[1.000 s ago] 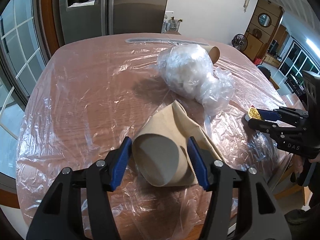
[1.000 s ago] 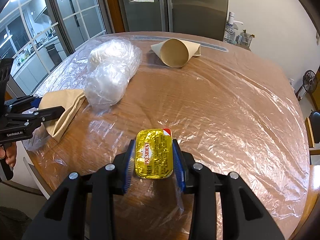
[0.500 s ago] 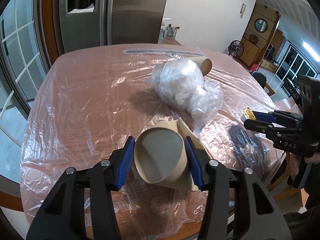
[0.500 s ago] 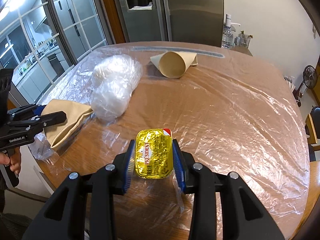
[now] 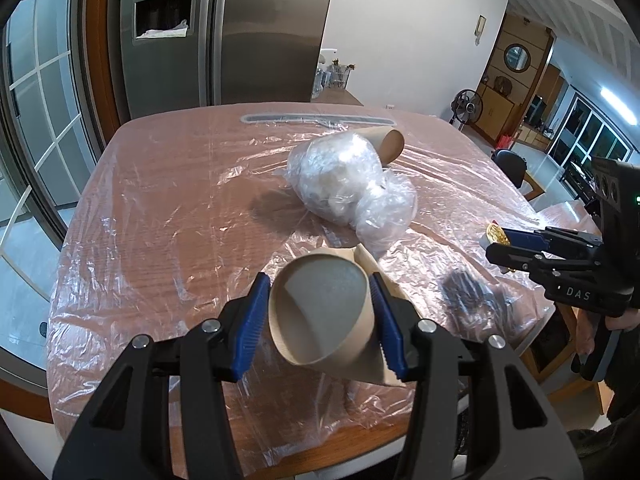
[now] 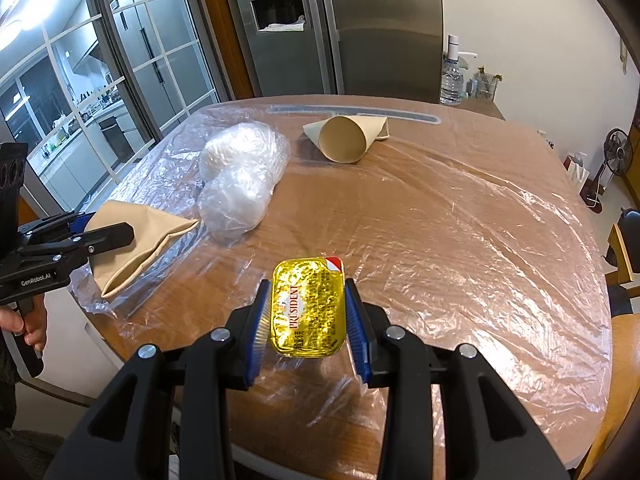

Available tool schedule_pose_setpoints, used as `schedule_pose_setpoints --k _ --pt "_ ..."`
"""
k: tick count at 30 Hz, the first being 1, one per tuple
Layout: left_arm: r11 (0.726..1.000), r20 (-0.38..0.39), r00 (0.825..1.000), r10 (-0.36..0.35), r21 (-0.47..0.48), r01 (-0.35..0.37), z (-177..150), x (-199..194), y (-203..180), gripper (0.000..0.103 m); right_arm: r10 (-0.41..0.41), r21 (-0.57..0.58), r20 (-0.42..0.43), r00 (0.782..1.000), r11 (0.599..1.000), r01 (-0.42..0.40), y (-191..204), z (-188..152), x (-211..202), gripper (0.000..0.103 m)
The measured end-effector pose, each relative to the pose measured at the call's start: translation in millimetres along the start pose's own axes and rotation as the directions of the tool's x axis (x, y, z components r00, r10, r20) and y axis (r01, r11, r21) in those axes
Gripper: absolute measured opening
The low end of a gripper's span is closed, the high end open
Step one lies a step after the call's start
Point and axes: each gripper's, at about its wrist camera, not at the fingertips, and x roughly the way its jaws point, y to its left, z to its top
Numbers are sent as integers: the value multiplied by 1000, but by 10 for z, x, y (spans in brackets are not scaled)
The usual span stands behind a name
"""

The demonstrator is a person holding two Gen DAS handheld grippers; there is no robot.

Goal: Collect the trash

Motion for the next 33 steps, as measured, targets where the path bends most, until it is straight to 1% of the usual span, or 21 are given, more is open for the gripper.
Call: schedule_pose_setpoints --k 7,15,24,33 --pt "1000 17 1000 -9 18 9 -27 -147 -106 51 12 -5 17 1000 1000 -12 33 -27 -128 35" --pt "999 11 999 -30 27 30 -140 -261 -226 51 38 -4 21 999 999 -38 64 -143 -289 35" --pt "997 -12 998 -54 63 54 -369 -334 -424 51 79 -6 -1 997 997 -79 89 -377 -465 35" --pt "992 -27 996 -82 95 85 -603 -465 -628 51 128 -45 -42 991 990 -130 230 -651 -610 35"
